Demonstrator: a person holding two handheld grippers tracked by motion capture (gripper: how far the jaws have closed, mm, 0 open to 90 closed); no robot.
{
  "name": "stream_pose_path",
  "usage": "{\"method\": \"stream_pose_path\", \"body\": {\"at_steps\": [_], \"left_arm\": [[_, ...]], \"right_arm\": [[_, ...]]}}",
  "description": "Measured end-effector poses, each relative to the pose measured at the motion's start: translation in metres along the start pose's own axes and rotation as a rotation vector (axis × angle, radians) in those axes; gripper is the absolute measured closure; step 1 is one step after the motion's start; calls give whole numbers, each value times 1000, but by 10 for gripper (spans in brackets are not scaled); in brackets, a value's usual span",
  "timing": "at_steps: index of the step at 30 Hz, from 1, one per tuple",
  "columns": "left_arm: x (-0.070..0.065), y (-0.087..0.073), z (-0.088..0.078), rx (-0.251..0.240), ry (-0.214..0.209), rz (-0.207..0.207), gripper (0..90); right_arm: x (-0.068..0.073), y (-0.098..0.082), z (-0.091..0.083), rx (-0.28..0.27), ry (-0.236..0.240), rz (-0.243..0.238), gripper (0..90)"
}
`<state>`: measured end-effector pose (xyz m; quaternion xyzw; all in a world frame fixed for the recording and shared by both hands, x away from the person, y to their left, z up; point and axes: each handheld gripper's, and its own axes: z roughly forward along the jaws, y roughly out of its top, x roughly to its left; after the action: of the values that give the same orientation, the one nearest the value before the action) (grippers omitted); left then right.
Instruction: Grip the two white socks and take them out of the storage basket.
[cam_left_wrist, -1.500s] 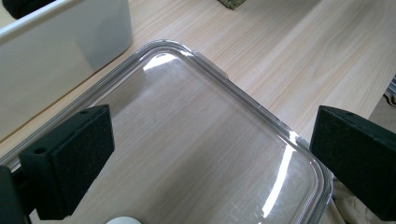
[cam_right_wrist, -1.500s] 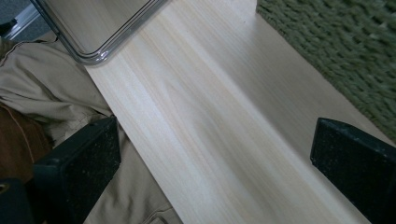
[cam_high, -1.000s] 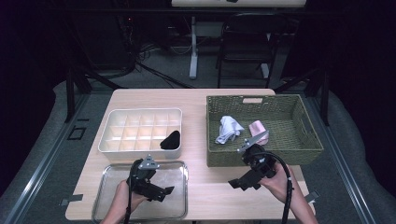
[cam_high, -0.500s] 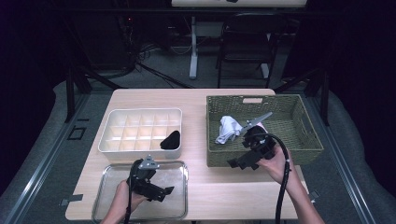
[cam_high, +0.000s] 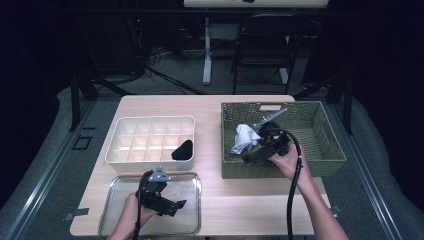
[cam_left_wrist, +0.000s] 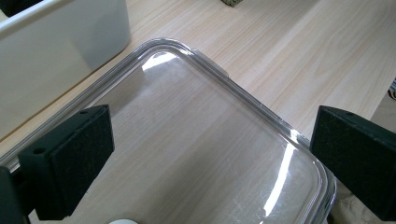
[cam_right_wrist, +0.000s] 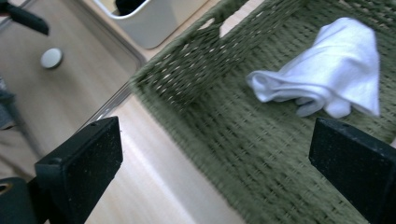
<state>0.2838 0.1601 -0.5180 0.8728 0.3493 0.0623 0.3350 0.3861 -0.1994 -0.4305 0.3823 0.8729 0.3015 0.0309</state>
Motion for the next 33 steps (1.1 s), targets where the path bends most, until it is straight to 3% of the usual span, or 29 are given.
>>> {"method": "stream_pose_path", "body": {"at_steps": [12, 17, 22, 33], "left_arm": [[1, -1, 0, 4, 6, 4, 0], [1, -1, 1, 8, 5, 5, 0], [2, -1, 1, 8, 5, 7, 0], [3, -2, 1, 10, 4, 2, 0]], "right_arm": [[-24, 15, 21, -1, -43, 77, 40], [-37, 23, 29, 24, -76, 106, 56], [-48, 31, 37, 31, -75, 135, 62], [-65, 52, 58, 83, -126, 180, 144]]}}
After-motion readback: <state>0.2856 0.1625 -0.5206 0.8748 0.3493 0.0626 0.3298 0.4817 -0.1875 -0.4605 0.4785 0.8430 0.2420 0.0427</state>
